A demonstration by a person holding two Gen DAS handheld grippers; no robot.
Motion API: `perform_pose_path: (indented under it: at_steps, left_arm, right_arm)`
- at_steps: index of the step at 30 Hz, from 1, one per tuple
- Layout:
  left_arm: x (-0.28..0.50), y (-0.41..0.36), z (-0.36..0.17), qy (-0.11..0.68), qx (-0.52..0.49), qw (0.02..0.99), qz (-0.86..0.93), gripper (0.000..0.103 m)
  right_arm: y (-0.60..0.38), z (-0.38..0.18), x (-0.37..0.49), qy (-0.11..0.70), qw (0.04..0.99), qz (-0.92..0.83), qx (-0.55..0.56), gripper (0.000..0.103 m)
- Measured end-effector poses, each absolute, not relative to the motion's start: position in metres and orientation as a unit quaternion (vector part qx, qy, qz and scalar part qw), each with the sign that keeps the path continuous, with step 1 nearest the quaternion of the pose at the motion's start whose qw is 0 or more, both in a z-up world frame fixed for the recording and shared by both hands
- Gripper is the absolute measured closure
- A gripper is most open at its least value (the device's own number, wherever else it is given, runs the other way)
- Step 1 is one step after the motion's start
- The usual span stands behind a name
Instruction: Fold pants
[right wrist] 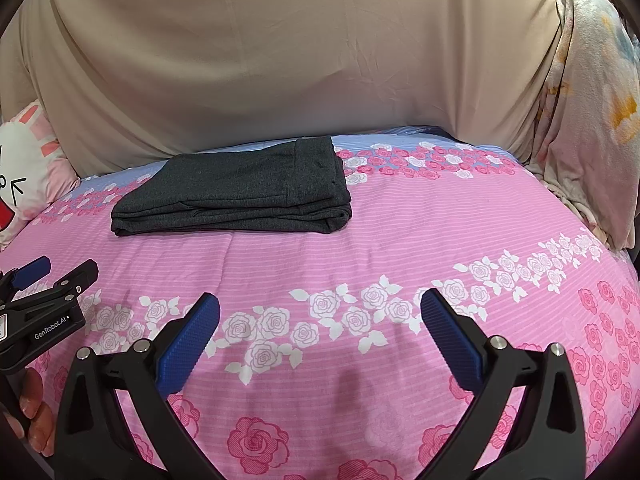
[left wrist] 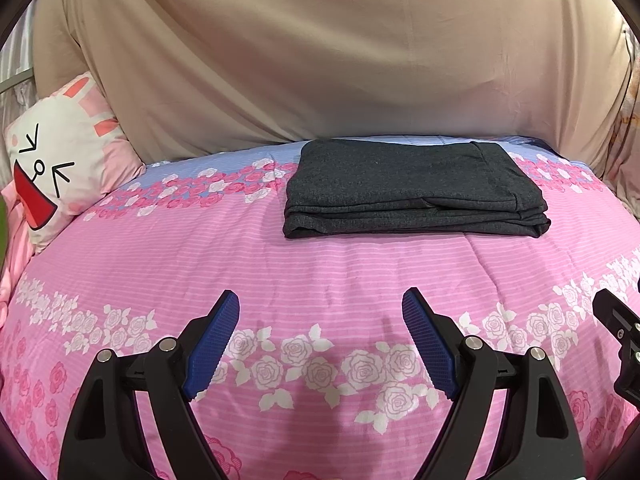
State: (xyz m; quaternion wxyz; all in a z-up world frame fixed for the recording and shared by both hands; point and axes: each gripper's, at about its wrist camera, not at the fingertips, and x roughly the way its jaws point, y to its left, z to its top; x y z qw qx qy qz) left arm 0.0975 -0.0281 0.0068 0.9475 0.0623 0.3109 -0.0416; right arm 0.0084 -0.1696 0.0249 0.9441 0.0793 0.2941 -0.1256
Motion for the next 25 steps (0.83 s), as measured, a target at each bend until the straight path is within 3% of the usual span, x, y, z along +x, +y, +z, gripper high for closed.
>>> perform_pose_path:
  at_steps: [25]
  left_arm:
    - [0.0912, -0.032, 0.0109, 0.289, 0.076, 0.954, -0.04, 0.023]
  right_arm:
    - [-0.1705, 0.0244, 0.0088, 0.295, 0.944, -0.125, 0.079, 0.005]
